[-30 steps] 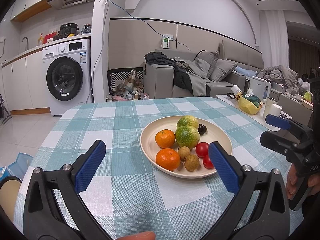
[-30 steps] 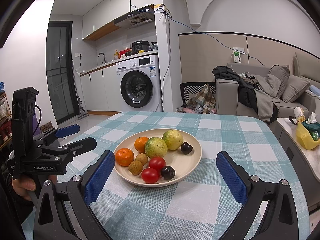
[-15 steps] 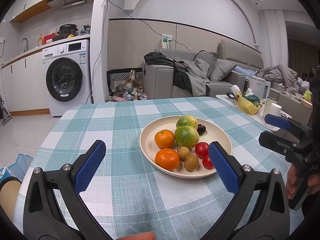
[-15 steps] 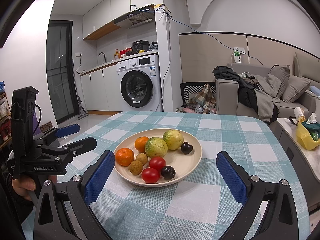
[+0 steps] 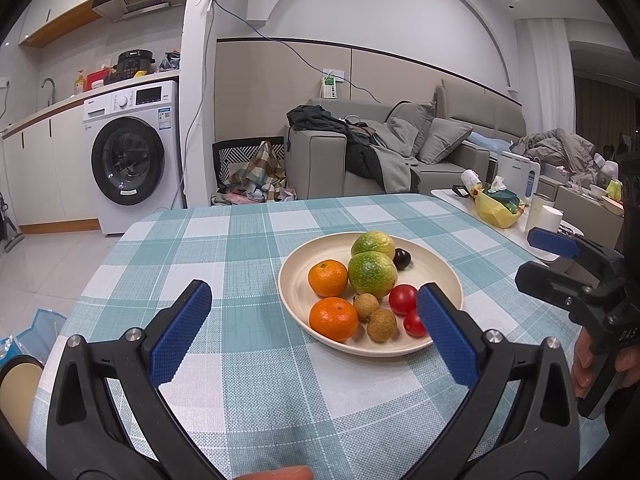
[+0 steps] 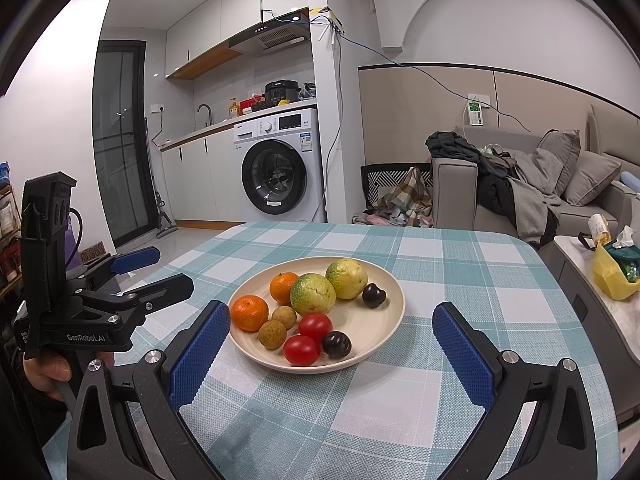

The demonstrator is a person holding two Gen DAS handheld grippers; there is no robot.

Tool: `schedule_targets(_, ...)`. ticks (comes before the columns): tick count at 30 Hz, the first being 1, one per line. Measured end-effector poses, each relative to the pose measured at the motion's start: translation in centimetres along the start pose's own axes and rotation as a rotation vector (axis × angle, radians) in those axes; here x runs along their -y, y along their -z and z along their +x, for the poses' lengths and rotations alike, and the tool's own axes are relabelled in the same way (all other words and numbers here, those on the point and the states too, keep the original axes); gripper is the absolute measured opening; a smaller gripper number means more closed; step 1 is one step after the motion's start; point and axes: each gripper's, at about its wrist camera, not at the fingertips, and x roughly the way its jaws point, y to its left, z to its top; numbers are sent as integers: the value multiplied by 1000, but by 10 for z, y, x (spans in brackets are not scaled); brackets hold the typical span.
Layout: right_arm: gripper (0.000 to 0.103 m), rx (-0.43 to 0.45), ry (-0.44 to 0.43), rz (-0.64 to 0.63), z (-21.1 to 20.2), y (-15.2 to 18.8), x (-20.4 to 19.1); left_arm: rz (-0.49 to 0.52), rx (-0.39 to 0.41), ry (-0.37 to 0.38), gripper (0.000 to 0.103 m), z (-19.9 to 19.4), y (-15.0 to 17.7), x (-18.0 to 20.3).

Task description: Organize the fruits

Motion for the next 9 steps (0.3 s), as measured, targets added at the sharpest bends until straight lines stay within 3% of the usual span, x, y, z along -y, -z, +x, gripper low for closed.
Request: schedule_targets(9, 103, 0, 0, 0, 0, 0, 0, 6, 7, 7, 102, 2, 3, 4)
